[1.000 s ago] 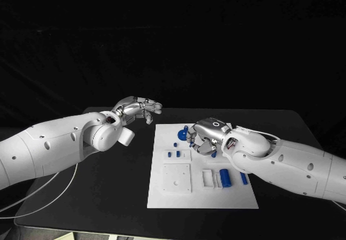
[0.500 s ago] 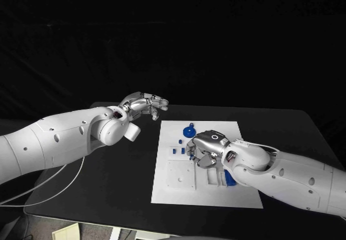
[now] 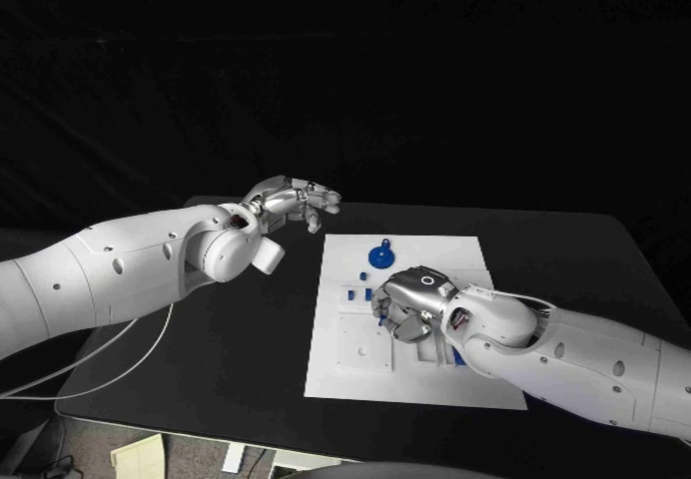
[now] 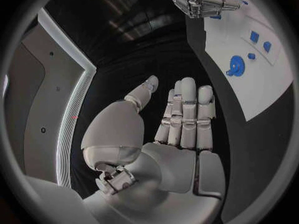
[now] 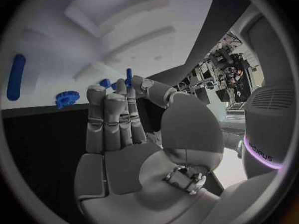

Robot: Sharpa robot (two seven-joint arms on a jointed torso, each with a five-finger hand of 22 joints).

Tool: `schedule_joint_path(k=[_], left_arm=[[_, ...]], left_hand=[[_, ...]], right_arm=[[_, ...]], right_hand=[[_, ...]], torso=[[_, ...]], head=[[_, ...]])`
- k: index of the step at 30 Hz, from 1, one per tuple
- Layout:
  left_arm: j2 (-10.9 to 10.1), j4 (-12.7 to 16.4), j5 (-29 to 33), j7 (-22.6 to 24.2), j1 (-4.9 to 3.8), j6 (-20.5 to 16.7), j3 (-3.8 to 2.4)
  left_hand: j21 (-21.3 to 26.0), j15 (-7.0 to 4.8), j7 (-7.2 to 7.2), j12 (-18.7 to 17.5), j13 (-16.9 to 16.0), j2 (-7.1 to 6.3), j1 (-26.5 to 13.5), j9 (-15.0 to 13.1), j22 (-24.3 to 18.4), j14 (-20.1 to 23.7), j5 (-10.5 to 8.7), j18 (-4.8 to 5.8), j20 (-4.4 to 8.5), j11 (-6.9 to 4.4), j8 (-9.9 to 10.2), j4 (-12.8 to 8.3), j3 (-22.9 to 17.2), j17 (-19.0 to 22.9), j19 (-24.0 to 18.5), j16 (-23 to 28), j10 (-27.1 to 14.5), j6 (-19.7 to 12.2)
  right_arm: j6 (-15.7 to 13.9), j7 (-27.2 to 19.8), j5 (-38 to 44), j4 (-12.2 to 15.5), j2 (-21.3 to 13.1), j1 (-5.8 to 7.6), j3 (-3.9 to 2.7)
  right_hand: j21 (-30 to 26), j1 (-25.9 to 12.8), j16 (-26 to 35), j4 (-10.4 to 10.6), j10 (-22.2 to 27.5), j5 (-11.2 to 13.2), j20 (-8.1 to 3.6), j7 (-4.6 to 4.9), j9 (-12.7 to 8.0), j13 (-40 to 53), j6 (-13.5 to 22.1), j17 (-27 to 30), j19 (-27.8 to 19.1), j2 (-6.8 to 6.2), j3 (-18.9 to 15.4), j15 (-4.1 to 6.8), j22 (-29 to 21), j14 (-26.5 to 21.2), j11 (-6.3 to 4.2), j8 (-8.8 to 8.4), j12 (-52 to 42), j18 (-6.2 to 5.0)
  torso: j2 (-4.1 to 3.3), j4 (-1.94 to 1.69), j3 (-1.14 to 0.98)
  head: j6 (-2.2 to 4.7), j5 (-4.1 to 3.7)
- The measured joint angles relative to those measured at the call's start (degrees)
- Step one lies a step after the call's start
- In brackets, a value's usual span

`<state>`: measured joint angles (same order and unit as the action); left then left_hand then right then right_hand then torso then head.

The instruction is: Assemble the parts on the task board

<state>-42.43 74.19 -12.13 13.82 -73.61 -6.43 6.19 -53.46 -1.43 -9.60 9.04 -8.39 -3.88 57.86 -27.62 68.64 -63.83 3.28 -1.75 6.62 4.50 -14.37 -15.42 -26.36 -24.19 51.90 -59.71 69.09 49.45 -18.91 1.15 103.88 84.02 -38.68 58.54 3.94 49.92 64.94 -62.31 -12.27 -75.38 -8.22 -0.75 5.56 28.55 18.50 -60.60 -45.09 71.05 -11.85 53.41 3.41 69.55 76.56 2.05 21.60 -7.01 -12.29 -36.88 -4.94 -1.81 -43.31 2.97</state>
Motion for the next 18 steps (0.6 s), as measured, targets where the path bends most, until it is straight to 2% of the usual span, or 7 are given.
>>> schedule_joint_path(k=[18], left_arm=[[0.12,-0.19,-0.05,-0.05,0.0,0.02,0.0]], left_hand=[[0.0,0.0,-0.14,0.0,0.01,0.0,0.0,0.0,0.0,0.0,0.0,0.0,-0.01,-0.03,0.0,0.0,0.0,-0.05,0.01,0.0,-0.03,-0.19]], right_arm=[[0.75,0.03,0.19,-0.35,0.46,-0.76,0.64]], right_hand=[[0.21,-0.02,0.0,-0.16,0.0,-0.28,0.0,0.01,0.17,0.0,0.0,0.11,0.0,0.0,-0.16,0.01,0.18,0.0,0.0,-0.04,0.01,0.0]], torso=[[0.0,-0.03,0.07]], head=[[-0.97,0.52]])
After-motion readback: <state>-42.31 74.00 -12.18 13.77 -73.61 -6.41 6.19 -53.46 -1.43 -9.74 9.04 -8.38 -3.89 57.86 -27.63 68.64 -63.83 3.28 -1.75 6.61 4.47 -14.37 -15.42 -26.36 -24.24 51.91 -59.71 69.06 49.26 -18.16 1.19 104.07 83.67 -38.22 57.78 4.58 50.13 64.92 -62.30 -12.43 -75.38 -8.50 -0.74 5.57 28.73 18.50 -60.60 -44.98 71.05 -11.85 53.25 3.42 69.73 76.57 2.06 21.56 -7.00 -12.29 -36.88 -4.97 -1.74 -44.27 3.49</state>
